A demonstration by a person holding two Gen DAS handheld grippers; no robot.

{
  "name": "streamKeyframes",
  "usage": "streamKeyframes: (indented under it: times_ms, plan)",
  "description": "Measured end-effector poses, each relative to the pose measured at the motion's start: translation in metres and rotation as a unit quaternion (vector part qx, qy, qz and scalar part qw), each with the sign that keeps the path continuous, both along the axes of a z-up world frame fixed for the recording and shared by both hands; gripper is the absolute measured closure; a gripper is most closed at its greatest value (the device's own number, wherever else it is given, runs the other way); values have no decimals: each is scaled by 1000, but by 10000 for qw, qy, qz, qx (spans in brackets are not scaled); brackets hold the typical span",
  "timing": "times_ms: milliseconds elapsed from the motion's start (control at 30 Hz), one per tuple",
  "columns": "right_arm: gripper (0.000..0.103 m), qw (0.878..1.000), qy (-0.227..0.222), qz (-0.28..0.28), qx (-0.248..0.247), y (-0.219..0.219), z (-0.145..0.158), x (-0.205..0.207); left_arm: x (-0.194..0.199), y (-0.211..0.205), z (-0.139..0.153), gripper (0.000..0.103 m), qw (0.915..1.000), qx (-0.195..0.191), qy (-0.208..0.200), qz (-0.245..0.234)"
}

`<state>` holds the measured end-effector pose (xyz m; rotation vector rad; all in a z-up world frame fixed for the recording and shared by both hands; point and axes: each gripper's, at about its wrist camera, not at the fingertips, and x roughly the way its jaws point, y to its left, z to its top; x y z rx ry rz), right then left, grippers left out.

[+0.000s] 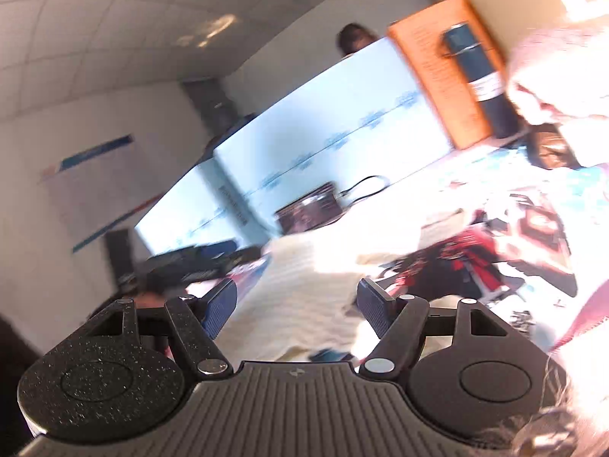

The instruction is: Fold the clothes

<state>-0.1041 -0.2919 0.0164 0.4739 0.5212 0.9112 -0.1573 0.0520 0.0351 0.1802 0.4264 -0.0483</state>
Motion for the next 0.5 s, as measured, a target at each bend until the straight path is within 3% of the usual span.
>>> streamKeyframes:
  times_ms: [133, 267, 300, 367, 433, 500]
  plan:
    - [29, 9901, 623, -1259, 35, -13, -13, 6, -7, -33, -23, 24, 9970, 407, 419, -512]
    - [32, 9840, 606, -1608, -466, -5, -24, 8, -7, -38, -45, 24, 9950, 553, 766, -335]
    - [35, 9821, 606, -1664, -634, 1, -28, 9, -10, -38, -47, 17, 9953, 563, 736, -265]
    - [68, 9753, 712, -1869, -935, 12, -38, 10, -16, -37, -51, 7, 9953, 735, 631, -78]
    - [80, 9730, 661, -1953, -1038, 14, -43, 8, -20, -35, -51, 5, 9954, 751, 595, -28]
    - [84, 9715, 586, -2009, -1110, 15, -48, 6, -21, -31, -51, 5, 9960, 627, 637, 1]
